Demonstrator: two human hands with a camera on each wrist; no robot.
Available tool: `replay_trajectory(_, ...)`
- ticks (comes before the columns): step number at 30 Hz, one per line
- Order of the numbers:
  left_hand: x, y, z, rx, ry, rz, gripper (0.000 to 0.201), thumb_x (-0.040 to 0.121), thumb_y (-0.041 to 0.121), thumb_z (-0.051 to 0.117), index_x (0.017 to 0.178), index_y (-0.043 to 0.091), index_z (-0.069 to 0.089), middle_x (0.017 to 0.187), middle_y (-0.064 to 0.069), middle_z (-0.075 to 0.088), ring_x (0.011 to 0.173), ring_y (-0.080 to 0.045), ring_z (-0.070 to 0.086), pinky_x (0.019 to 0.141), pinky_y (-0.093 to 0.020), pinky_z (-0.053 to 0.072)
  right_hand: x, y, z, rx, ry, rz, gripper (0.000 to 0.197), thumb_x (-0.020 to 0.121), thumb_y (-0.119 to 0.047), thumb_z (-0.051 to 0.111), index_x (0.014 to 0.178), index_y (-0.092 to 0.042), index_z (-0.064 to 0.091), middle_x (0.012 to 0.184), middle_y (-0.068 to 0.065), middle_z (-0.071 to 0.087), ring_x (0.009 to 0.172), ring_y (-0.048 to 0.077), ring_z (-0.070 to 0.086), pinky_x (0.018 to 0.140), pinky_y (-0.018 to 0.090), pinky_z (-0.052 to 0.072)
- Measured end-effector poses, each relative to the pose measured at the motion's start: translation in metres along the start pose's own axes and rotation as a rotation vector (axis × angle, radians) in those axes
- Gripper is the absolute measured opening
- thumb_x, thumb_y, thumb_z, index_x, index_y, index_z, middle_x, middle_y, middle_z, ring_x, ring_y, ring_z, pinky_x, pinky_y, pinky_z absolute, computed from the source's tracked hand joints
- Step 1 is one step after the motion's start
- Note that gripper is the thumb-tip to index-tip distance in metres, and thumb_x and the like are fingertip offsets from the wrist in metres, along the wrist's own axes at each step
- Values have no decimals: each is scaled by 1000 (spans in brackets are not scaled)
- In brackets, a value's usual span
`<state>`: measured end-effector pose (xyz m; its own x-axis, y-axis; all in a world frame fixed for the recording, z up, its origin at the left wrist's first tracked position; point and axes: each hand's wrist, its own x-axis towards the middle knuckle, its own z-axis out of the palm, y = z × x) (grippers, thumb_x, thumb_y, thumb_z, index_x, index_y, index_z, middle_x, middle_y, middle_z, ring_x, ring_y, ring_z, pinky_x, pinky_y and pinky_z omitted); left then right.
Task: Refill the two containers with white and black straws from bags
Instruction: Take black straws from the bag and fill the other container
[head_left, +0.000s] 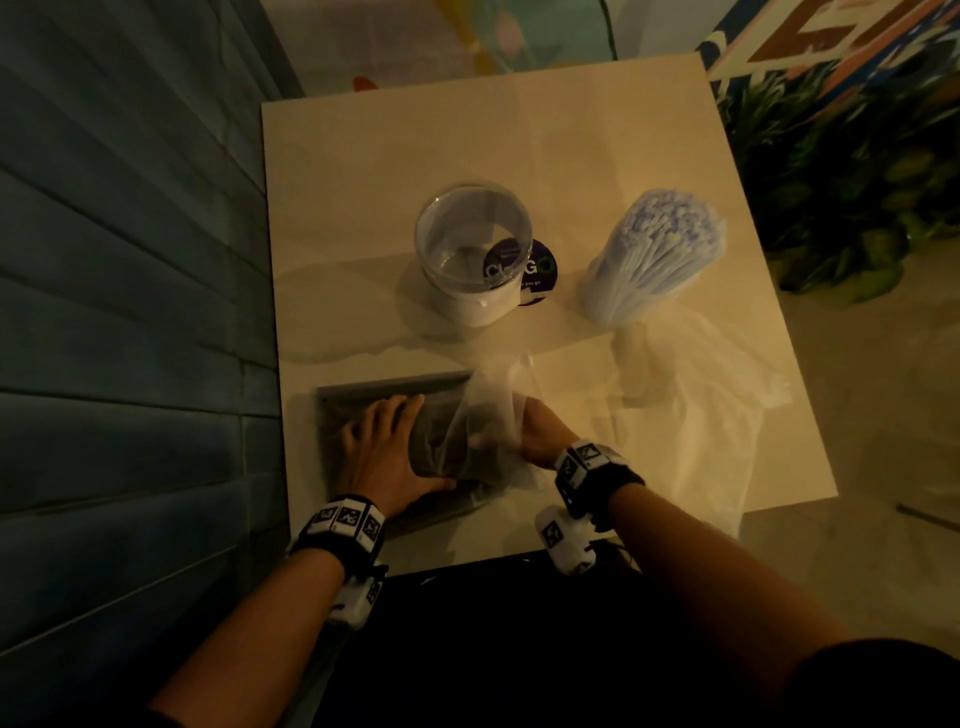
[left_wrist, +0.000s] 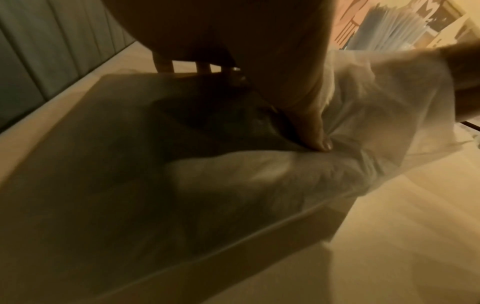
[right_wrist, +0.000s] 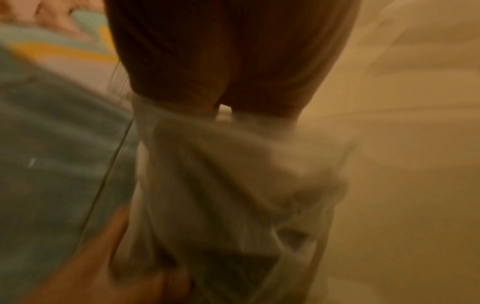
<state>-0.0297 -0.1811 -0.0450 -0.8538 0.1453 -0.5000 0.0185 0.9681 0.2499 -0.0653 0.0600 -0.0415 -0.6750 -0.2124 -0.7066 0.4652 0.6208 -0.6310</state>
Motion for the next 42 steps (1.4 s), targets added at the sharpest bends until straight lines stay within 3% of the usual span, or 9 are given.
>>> replay_trajectory(7, -7, 2, 4, -41, 29, -97, 124, 45, 89, 64, 148, 39, 17, 152, 4, 21, 138, -25, 20, 112, -56, 19, -2, -2, 1, -49, 96, -110, 21, 91, -13, 64, 108, -23, 70, 103, -5, 67, 98, 14, 61, 82, 30, 46)
replay_trajectory(12, -7, 4, 13, -63, 72, -118, 122, 48, 89, 61, 150, 38, 17, 154, 1, 21, 140, -26, 20, 112, -57, 18, -7, 16, -33, 478, 165, 50, 10, 85, -7, 74, 94, -9, 71, 79, 11, 71, 64, 20, 61, 58, 31, 52)
replay_trajectory(17, -5, 7, 21, -96, 118, -141, 120, 50, 92, 53, 150, 35, 21, 154, -3, 25, 140, -30, 22, 112, -57, 18, -21, 30, -30, 972, 270, 136, 53, 84, 2, 74, 121, -25, 48, 96, 19, 72, 71, 30, 70, 60, 36, 61)
replay_trajectory(19, -3, 9, 24, -104, 145, -143, 120, 49, 95, 46, 150, 33, 23, 154, -4, 27, 139, -30, 24, 111, -57, 19, -27, 35, -23, 1006, 328, 167, 47, 83, -3, 76, 121, -13, 50, 92, 20, 71, 70, 32, 70, 60, 37, 61)
replay_trajectory(21, -2, 11, 26, -109, 172, -140, 119, 50, 95, 42, 149, 32, 26, 153, -5, 29, 139, -30, 26, 110, -57, 20, -27, 42, -13, 921, 285, 210, 40, 84, -13, 77, 117, 1, 59, 95, 21, 71, 75, 30, 69, 68, 37, 60)
replay_trajectory(26, -5, 21, 27, -82, 140, -134, 119, 50, 94, 40, 150, 32, 23, 154, -4, 27, 139, -29, 24, 110, -56, 19, -13, 23, 1, 497, 84, 84, 32, 79, -36, 82, 105, -24, 68, 102, 1, 73, 93, 17, 69, 83, 34, 57)
replay_trajectory(30, -8, 23, 24, -77, 90, -141, 121, 49, 95, 39, 152, 35, 16, 156, -2, 21, 142, -27, 19, 113, -54, 18, 1, 1, 3, 286, 90, -76, 22, 81, -32, 71, 92, -14, 69, 97, 7, 70, 93, 24, 63, 85, 43, 53)
replay_trajectory(38, -8, 20, 29, -123, 139, -157, 116, 51, 90, 53, 149, 37, 24, 155, 1, 26, 142, -25, 24, 112, -50, 22, -8, 26, -24, 790, 121, 75, 12, 86, -11, 73, 93, -3, 69, 80, 15, 68, 68, 26, 64, 58, 32, 54)
replay_trajectory(42, -8, 24, 27, -106, 132, -164, 118, 51, 90, 52, 151, 35, 21, 157, 1, 23, 144, -23, 18, 114, -49, 18, -14, 28, -27, 987, 96, 139, 40, 81, -16, 80, 115, -6, 62, 104, 15, 72, 83, 26, 72, 67, 37, 59)
